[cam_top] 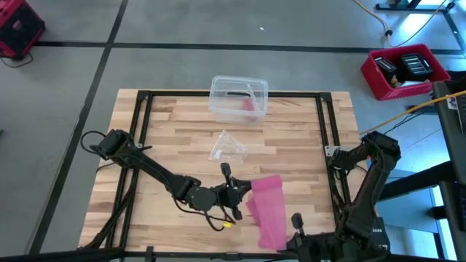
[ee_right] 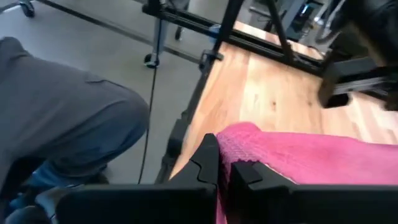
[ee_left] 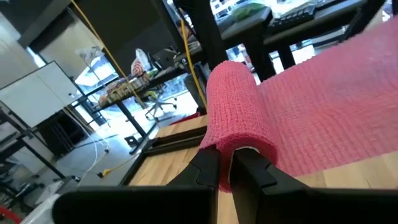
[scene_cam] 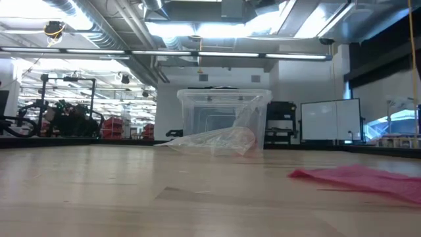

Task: Roll bandage
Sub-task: Roll the pink bandage

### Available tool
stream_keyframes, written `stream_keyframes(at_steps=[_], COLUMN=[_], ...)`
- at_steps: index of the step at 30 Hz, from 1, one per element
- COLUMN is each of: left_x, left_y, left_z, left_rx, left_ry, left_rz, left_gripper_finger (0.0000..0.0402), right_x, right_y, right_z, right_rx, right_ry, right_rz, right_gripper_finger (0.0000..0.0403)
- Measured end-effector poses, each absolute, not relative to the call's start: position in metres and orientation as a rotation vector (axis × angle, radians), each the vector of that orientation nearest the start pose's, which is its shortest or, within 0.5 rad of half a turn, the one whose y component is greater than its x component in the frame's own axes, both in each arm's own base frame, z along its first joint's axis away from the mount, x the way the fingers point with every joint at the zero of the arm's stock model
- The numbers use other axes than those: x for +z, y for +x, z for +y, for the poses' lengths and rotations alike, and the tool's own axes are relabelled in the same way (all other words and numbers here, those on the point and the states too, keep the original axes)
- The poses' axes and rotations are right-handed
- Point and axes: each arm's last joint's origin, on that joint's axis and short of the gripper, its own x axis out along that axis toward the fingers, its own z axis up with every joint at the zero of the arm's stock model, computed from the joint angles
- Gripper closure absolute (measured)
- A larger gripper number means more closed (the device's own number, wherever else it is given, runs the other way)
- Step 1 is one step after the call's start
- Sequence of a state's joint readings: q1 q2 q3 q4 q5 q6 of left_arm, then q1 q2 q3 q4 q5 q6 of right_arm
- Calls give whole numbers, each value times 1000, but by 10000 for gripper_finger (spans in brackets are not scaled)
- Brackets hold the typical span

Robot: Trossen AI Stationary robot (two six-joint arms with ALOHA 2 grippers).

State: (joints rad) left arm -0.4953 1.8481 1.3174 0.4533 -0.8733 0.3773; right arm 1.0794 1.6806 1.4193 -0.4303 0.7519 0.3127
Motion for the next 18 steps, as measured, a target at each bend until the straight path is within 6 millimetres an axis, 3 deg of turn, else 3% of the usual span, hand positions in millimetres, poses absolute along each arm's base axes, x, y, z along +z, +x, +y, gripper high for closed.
stream_keyframes(at_steps=[6, 13, 18], left_x=[275, 270, 267], left_y=[382, 383, 383], left_z=[-175, -173, -175], left_rx=[373, 368, 274], left_ry=[401, 419, 442], left_rz=[159, 202, 217], left_gripper_finger=[389, 389, 389], right_x=[324, 373, 410], right_y=[197, 200, 203], right_z=[321, 322, 313], right_rx=[268, 299, 220], right_ry=[-254, -414, -526], right_rz=[375, 246, 169], right_gripper_finger=[398, 398, 398])
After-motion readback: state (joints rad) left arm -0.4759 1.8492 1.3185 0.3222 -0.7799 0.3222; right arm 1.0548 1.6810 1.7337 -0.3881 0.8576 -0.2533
